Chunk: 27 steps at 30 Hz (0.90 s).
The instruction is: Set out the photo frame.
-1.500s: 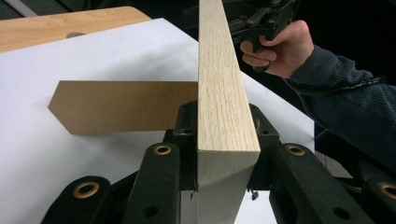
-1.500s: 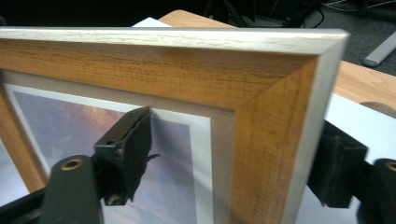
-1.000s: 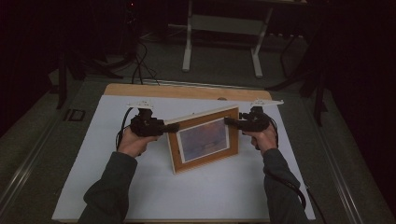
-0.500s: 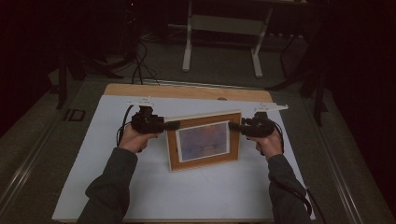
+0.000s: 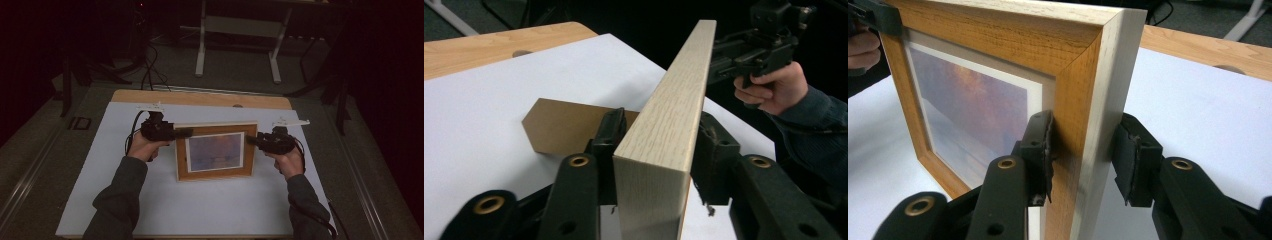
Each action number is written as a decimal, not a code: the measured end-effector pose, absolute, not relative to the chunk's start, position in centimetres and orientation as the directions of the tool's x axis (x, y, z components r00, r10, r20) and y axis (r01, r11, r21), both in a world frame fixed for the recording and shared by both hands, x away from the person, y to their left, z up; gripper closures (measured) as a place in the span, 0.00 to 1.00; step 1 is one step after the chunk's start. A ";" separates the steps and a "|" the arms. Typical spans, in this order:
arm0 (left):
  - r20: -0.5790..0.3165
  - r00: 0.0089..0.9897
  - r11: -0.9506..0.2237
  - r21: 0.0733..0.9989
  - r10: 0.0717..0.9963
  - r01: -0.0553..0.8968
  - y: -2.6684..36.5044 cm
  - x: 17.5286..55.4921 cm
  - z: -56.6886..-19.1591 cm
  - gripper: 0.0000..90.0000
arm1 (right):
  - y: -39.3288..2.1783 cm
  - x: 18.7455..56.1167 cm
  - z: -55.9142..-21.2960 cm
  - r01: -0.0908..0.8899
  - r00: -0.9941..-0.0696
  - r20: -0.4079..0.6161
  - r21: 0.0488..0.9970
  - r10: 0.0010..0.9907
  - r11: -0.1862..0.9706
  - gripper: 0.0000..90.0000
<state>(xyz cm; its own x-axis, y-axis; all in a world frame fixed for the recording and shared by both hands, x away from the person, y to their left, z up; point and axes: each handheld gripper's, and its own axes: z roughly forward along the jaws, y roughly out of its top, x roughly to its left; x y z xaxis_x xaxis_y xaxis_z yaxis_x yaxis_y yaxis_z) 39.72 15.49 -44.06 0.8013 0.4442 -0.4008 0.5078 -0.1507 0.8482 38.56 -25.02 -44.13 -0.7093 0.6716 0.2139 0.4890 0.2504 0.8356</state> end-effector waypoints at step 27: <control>-0.456 0.769 -0.137 0.815 0.448 0.563 16.3 39.1 -43.8 0.69 | -25.3 36.0 -44.1 0.524 -0.656 0.247 0.828 0.713 0.196 0.70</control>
<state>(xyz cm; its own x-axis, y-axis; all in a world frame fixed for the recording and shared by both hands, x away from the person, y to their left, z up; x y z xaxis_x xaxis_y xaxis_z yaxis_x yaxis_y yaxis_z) 39.10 16.27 -43.84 0.7692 0.4478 -0.4560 0.5631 -0.1374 0.8149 36.02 -25.27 -44.11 -0.6565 0.7129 0.2467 0.5245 0.1963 0.8285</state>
